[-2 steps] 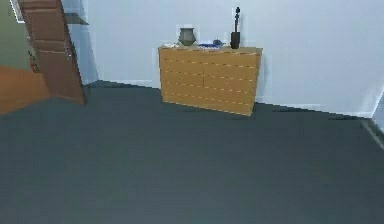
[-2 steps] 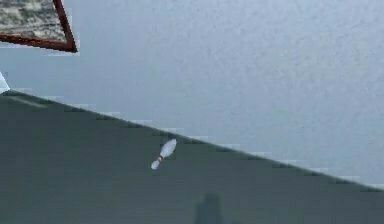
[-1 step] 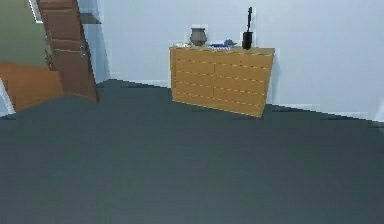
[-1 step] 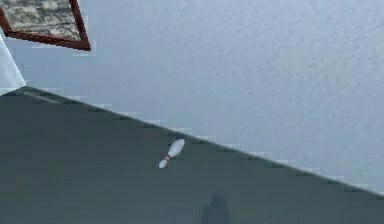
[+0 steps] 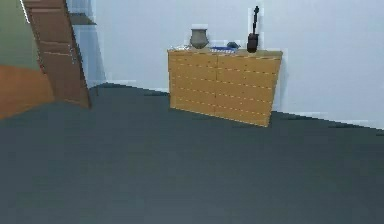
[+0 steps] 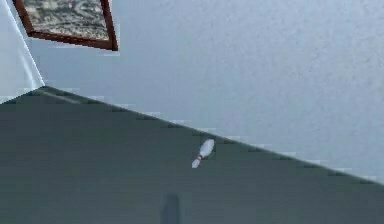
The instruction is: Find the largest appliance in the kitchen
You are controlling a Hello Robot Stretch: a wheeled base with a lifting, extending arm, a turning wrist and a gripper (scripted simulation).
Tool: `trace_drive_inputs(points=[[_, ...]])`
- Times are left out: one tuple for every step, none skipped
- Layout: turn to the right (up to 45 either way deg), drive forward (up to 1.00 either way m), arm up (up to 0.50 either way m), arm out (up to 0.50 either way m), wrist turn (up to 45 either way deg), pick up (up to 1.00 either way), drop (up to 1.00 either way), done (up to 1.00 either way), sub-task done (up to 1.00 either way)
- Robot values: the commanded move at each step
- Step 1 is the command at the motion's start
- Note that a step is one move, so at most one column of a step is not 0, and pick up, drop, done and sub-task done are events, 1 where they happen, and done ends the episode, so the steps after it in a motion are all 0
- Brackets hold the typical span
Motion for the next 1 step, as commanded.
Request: trace_drive_inputs(points=[[-42.0,0.0,0.0,0.0,0.0,0.0,0.0,0.0,0.0]])
